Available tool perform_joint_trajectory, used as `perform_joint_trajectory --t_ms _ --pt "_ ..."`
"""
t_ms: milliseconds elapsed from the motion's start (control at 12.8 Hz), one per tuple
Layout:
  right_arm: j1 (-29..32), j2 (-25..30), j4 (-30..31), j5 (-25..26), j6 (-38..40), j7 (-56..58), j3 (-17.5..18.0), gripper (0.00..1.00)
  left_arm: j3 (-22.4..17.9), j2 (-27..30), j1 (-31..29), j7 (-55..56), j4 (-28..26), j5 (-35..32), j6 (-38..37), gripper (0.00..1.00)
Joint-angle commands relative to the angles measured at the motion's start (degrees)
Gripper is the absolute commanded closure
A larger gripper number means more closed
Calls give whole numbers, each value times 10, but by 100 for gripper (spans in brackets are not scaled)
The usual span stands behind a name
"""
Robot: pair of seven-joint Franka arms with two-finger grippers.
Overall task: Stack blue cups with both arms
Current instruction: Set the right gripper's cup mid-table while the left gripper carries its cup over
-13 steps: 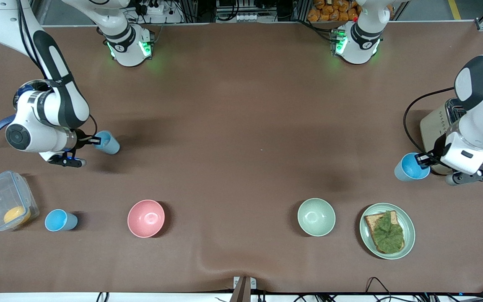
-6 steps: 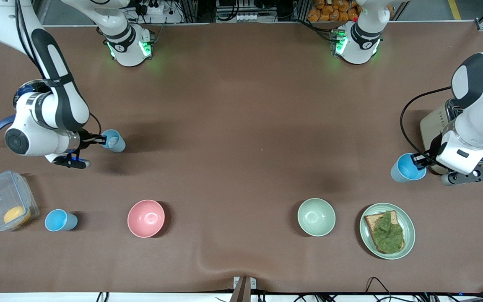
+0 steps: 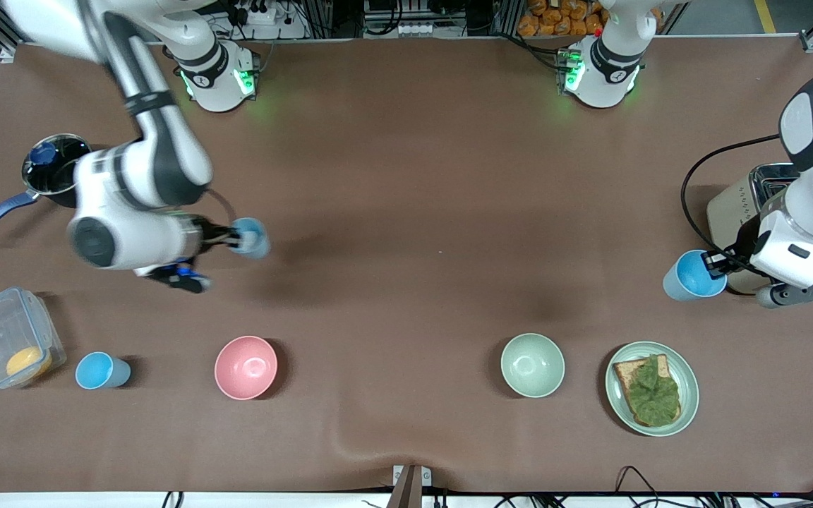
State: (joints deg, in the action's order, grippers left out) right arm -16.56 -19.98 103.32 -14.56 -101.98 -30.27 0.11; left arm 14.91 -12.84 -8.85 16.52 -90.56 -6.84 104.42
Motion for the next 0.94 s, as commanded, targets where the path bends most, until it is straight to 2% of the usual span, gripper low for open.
perform_joint_trajectory --t_ms 0,234,390,468,624,858 --pt "-72 -62 -68 -53 -2 -87 -8 100 14 13 -1 -4 51 13 -78 100" --pt "-126 -117 -110 -68 -65 -142 -7 100 14 4 7 2 62 53 -84 100" --pt "-157 -149 -131 -119 -98 -165 -8 100 22 -12 37 16 65 52 -78 100" --pt "-170 -164 -144 -129 -102 -174 -8 100 22 -19 54 42 65 52 -76 100" --pt "-191 -183 -165 -129 -110 -198 -8 100 22 -25 83 99 67 53 -61 100" --pt "-209 -188 -165 -129 -134 -204 -8 100 22 -27 101 109 68 50 -51 100"
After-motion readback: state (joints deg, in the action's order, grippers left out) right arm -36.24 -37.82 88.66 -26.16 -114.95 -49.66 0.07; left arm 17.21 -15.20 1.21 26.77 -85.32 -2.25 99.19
